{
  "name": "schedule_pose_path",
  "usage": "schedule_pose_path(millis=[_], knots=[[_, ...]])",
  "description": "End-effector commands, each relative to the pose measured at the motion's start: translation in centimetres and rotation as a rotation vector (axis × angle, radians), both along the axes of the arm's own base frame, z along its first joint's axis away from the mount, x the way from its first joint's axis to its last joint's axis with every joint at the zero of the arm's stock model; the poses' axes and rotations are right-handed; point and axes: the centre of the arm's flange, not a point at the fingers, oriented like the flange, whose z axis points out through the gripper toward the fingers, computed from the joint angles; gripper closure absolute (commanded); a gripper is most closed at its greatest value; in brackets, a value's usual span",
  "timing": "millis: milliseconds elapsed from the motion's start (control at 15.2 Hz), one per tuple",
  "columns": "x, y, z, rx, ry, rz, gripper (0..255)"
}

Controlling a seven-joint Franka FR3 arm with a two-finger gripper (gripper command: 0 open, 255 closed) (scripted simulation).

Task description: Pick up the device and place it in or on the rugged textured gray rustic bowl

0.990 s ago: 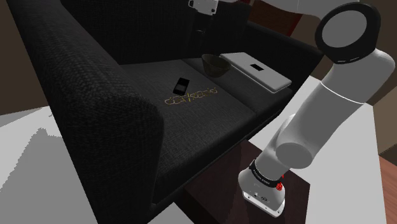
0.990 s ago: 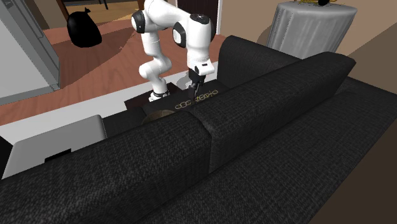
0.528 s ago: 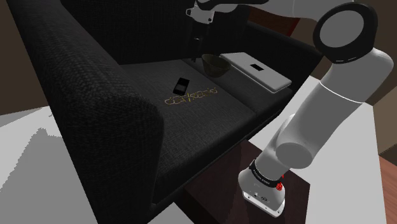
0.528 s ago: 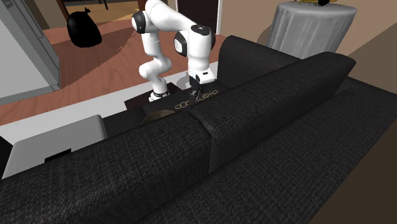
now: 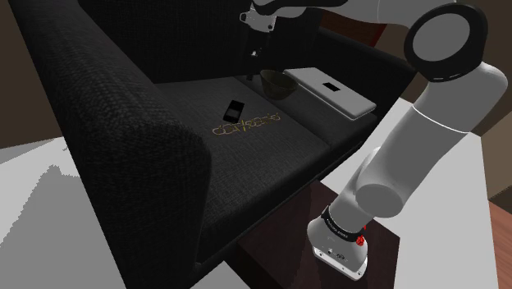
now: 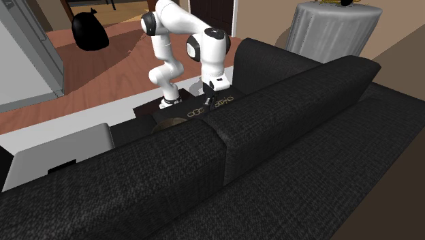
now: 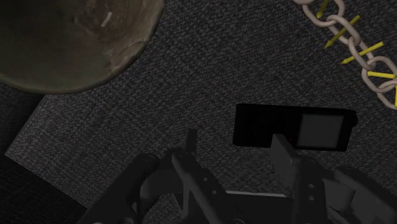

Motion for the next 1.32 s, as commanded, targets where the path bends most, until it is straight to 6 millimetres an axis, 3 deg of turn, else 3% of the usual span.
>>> schedule_pose_path(millis=[0,528,594,924,1254], knots=[[0.0,0.0,0.0,0.0,0.0,0.0,255],[0.0,0.0,0.0,0.0,0.0,0.0,255],[0.0,0.0,0.0,0.0,0.0,0.0,0],[-3.5,4.2,-3.6,-0.018,-0.035,-0.719,0],[-3.4,9.4,-7.3,-0.036,-0.069,-1.416,0]])
